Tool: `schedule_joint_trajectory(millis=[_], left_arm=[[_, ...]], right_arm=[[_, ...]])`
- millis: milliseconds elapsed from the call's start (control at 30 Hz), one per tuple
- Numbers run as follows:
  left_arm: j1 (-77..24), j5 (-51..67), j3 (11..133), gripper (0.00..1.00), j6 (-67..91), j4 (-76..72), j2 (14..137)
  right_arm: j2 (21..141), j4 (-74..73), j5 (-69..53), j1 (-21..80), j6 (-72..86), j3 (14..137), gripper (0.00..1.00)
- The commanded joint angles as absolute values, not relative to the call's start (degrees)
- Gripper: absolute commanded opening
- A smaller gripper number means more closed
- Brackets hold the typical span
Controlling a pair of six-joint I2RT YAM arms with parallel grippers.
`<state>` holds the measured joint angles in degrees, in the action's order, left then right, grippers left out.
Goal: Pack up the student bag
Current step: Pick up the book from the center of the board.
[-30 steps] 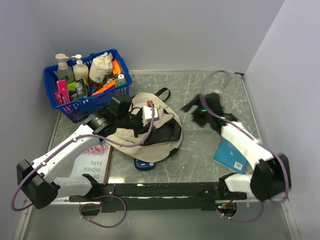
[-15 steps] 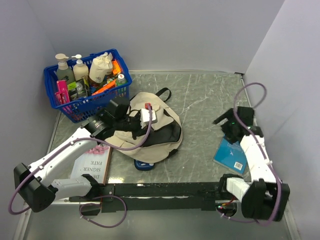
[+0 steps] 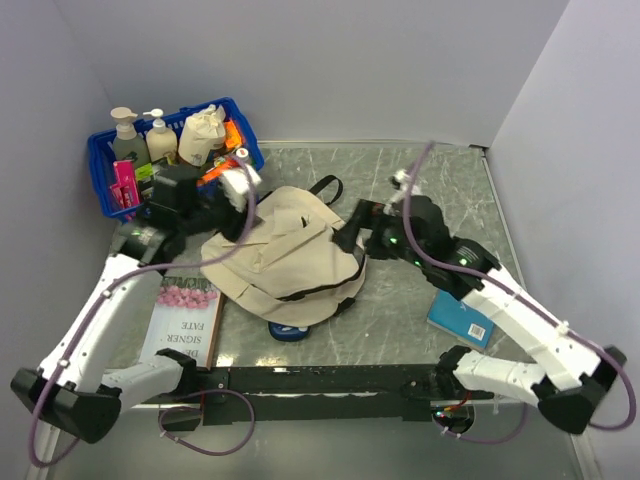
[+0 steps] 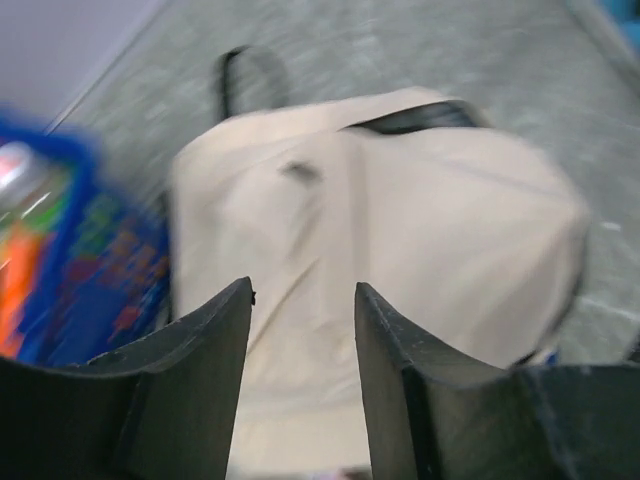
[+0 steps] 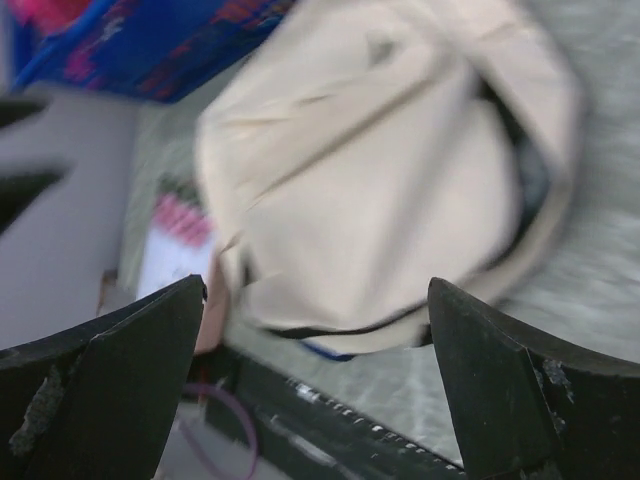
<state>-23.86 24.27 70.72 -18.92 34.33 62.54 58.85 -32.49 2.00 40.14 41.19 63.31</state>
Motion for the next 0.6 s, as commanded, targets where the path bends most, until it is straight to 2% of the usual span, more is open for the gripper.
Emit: schedule_joint_trajectory(millis=[0, 100, 267, 467, 567], left_arm=[[-6.40, 28.88, 73.13, 0.51, -20.56, 45.78, 60.65], [6.48, 32.68, 69.37, 0.52, -25.56, 49.99, 59.77], [20.44, 38.05, 60.76, 0.57, -36.45, 58.44, 61.08], [31.62, 37.97, 54.86, 0.55, -44.89, 63.10, 65.13], [36.28, 37.53, 51.70, 0.54, -50.95, 65.65, 65.30]], right_arm=[[69.24, -25.95, -3.90, 48.66, 37.19, 71.19, 1.00], [77.85, -18.38, -11.22, 52.80, 33.59, 74.17, 0.96], [93.57, -20.66, -20.46, 55.55, 26.11, 86.39, 0.92], [103.87, -23.38, -27.58, 55.81, 26.19, 94.30, 0.87], [108.60, -26.70, -26.55, 58.09, 24.88, 98.33, 0.85]])
